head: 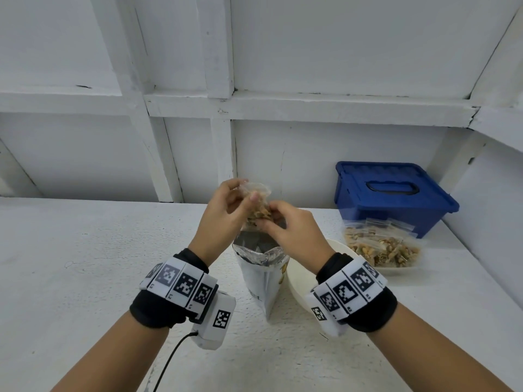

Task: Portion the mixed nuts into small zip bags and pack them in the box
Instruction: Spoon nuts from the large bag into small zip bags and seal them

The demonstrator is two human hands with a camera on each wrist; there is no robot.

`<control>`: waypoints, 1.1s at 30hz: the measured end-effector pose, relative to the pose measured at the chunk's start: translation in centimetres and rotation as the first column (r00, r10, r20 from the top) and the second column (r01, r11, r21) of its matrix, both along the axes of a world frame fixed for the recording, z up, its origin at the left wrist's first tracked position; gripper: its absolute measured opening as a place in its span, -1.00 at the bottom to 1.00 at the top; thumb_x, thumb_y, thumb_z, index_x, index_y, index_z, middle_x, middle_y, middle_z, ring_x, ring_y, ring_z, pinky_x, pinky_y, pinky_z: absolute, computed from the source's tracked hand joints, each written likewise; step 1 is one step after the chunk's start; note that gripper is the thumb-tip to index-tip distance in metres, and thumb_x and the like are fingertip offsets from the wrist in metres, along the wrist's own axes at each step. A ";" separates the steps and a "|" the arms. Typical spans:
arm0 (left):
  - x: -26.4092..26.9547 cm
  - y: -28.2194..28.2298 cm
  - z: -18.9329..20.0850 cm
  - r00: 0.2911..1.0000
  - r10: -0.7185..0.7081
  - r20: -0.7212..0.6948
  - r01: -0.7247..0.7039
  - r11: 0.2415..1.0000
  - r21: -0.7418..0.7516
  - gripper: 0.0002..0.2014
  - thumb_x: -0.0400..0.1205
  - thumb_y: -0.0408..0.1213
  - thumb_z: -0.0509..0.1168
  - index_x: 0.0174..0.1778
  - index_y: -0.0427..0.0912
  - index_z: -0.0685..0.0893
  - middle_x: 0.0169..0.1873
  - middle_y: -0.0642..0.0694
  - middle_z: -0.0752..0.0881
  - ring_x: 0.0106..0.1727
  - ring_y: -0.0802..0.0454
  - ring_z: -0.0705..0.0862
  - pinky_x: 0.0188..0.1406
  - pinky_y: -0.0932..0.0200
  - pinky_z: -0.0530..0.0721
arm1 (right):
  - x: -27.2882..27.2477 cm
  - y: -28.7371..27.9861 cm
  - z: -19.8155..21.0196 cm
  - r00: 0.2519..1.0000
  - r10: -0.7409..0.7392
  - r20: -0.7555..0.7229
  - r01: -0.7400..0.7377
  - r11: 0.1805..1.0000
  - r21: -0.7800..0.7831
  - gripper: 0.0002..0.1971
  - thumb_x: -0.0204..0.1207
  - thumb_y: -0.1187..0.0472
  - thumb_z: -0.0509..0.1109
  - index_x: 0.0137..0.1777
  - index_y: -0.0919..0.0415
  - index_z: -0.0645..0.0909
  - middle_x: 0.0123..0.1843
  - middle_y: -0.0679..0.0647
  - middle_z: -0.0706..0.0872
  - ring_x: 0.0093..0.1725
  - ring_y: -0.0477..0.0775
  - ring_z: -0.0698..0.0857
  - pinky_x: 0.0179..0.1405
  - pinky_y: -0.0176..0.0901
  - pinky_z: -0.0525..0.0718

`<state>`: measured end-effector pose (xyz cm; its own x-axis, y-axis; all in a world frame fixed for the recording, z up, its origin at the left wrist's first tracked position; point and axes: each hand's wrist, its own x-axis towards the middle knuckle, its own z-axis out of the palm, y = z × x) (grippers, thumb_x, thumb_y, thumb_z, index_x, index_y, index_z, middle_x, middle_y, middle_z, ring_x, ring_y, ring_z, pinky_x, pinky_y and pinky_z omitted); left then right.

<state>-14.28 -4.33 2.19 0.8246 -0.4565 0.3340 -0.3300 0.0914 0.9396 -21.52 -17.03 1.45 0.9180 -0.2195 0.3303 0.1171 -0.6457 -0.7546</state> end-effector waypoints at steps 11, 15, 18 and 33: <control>0.4 0.6 -0.7 0.983 0.036 0.180 -0.055 0.993 0.104 -0.87 0.65 -0.26 0.26 -0.20 0.00 0.64 -0.34 0.04 0.74 -0.23 0.04 0.71 -0.15 -0.15 0.72 | -0.4 -0.7 0.8 0.996 -0.062 0.062 0.045 0.968 0.249 -0.90 0.51 0.13 0.41 -0.04 0.10 0.71 -0.24 -0.15 0.73 -0.25 -0.27 0.66 -0.22 -0.44 0.58; 0.9 1.4 -1.1 0.979 -0.019 0.202 -0.022 0.980 0.200 -0.94 0.66 -0.14 0.23 -0.04 0.07 0.61 -0.14 0.06 0.77 -0.07 0.11 0.75 -0.09 0.06 0.72 | -1.1 -1.9 1.1 0.997 -0.067 0.040 0.053 0.960 0.276 -0.92 0.54 0.19 0.37 -0.07 0.11 0.70 -0.28 -0.11 0.70 -0.37 -0.34 0.60 -0.39 -0.48 0.53; 2.2 3.0 -2.2 0.956 0.051 0.287 -0.138 0.947 0.291 -0.90 0.66 -0.18 0.20 0.05 0.02 0.58 -0.10 0.10 0.74 -0.03 0.18 0.71 -0.09 0.25 0.62 | -2.5 -4.3 2.4 0.987 -0.137 0.083 0.106 0.945 0.310 -0.91 0.56 0.22 0.34 -0.10 0.09 0.67 -0.28 -0.04 0.70 -0.38 -0.29 0.58 -0.48 -0.45 0.52; 8.3 7.9 -14.6 0.990 -0.104 0.096 -0.062 0.287 0.956 -0.52 0.68 -0.05 0.17 0.50 -0.14 0.38 0.50 -0.14 0.38 0.47 -0.07 0.40 0.45 0.03 0.37 | -6.5 -21.2 -2.9 0.815 -0.579 -0.002 0.579 0.814 -0.043 -0.90 0.57 0.23 0.34 -0.05 0.20 0.68 -0.13 0.13 0.74 -0.07 0.16 0.69 0.09 0.09 0.65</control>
<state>-5.94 3.61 -12.39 0.8024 -0.5348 -0.2648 -0.4517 -0.8342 0.3163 -28.03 -38.27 -1.41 0.6298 -0.6994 0.3380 -0.2981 -0.6194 -0.7263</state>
